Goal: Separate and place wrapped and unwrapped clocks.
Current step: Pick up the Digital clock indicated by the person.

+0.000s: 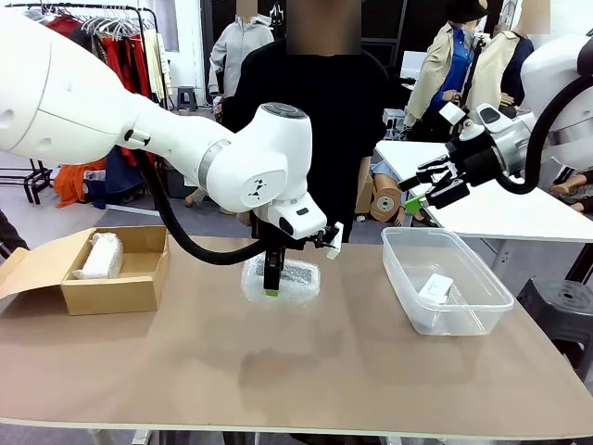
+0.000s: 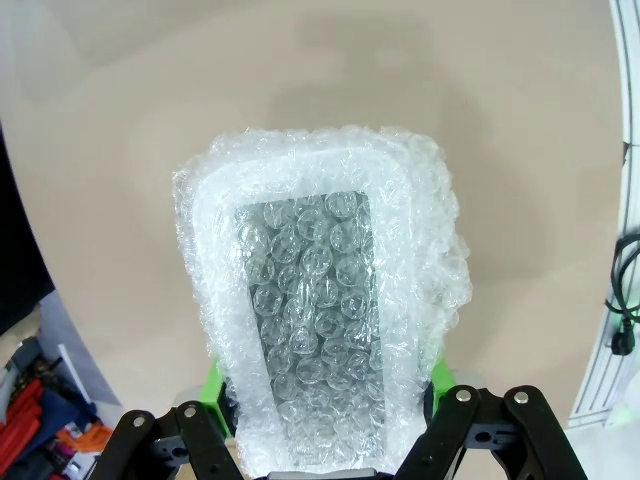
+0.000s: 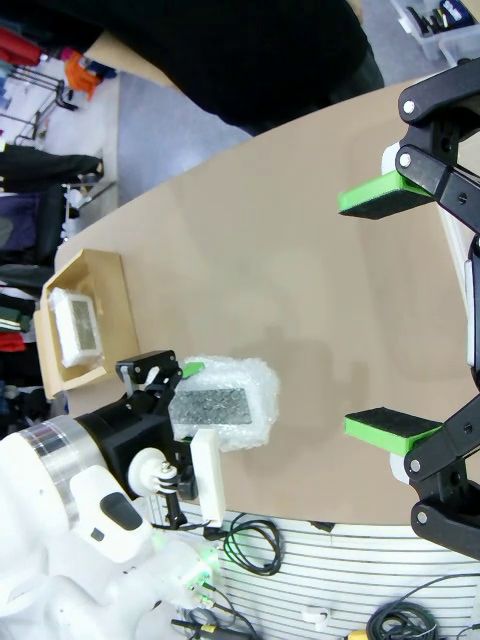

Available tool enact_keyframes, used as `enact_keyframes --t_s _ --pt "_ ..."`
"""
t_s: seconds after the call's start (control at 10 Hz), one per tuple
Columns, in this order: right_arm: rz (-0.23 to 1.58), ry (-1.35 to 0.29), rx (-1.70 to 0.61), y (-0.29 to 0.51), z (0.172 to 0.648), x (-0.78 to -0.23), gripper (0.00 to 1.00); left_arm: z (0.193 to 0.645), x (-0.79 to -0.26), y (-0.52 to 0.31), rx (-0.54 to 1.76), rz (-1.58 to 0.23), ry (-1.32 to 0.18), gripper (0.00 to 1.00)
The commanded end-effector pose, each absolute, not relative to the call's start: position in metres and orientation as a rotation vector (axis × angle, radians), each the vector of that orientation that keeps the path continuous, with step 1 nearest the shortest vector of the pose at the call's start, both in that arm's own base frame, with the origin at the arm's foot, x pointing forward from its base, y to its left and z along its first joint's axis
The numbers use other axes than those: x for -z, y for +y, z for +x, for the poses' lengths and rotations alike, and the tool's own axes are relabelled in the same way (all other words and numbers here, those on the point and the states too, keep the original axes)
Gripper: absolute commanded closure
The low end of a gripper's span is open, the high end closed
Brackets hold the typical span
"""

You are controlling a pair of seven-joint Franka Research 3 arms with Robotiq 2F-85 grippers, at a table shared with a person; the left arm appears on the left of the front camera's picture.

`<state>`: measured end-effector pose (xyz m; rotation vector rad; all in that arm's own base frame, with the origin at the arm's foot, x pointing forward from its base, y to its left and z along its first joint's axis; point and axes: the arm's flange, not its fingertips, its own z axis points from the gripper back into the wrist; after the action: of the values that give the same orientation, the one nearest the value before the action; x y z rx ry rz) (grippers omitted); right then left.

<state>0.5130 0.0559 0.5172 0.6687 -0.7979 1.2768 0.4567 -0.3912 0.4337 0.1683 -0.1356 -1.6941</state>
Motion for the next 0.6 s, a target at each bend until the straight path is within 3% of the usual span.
enact_keyframes --t_s 0.0,0.5 --pt "0.66 -0.808 -1.264 0.059 0.514 -0.518 0.0 0.455 -0.455 -0.397 1.699 0.173 -0.151 1.0" --pt "0.66 -0.808 -1.264 0.059 0.514 -0.518 0.0 0.459 -0.526 -0.388 1.685 0.206 -0.163 1.0"
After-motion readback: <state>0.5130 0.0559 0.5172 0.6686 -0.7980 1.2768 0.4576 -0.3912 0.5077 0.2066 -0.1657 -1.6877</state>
